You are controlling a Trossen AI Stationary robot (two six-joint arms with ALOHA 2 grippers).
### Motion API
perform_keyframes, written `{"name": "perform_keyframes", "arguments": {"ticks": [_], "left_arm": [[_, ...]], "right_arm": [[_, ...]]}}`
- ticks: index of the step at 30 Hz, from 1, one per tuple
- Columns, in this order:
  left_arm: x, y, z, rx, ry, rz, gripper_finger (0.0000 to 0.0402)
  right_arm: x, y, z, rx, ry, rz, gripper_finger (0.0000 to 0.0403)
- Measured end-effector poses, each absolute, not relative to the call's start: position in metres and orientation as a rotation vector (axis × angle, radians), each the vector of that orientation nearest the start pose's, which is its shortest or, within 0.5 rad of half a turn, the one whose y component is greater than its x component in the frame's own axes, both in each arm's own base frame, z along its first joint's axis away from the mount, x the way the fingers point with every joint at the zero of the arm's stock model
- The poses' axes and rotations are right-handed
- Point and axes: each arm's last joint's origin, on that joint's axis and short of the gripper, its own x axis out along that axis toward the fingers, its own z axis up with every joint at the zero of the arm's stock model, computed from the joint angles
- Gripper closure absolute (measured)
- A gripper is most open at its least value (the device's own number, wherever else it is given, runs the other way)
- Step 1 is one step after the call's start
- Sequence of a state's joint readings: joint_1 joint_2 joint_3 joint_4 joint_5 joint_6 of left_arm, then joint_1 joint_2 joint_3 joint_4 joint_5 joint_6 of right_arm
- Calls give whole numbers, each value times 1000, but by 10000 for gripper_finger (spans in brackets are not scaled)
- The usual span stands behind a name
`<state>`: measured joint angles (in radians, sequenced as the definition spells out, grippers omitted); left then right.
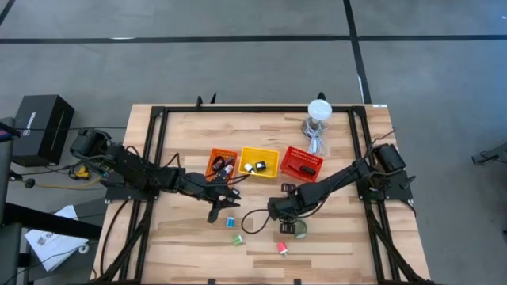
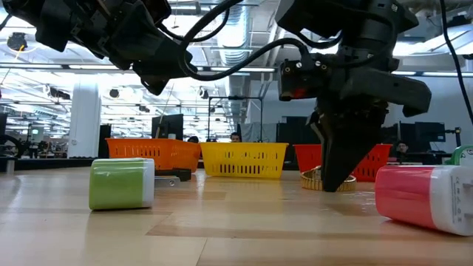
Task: Pick & Place Office items
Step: Put the gold wristwatch into the orange bin
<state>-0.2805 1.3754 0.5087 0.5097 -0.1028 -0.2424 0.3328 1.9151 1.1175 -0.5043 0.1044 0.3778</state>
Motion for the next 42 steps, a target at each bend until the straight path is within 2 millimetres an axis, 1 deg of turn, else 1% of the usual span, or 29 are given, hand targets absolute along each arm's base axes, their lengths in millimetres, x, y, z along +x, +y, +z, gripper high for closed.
{"name": "perform_keyframes", "arguments": {"ticks": [2,5,7,9,11,15,18,20,24,27,30,33,37,42], "left_arm": [[254,-70,181,-171,370,-132,294],[254,-70,181,-170,370,-132,294],[254,-70,181,-170,369,-133,294],[254,-70,181,-170,367,-133,294],[254,-70,181,-162,366,-135,294],[254,-71,182,-67,354,-184,294],[255,-71,183,2,337,-199,290],[255,-71,184,33,323,-205,281],[255,-71,184,53,320,-208,253],[254,-75,184,124,309,-229,233],[256,-86,182,255,250,-258,222],[260,-100,175,371,190,-273,219],[266,-110,160,522,196,-232,219],[280,-127,153,702,203,-206,220]], "right_arm": [[331,111,128,15,1276,-24,394],[331,112,128,-21,1268,9,389],[334,112,131,-42,1270,26,386],[340,114,136,-62,1259,49,392],[348,117,145,-79,1213,104,398],[361,122,166,-163,1141,187,394],[372,125,183,-233,1065,246,399],[377,125,193,-273,1032,271,399],[385,124,208,-289,989,279,399],[384,124,210,-291,1002,280,400],[384,125,210,-233,1010,304,399],[384,125,210,-171,1020,327,400],[384,125,211,-162,1015,333,400],[385,126,212,-155,1008,346,401]]}}
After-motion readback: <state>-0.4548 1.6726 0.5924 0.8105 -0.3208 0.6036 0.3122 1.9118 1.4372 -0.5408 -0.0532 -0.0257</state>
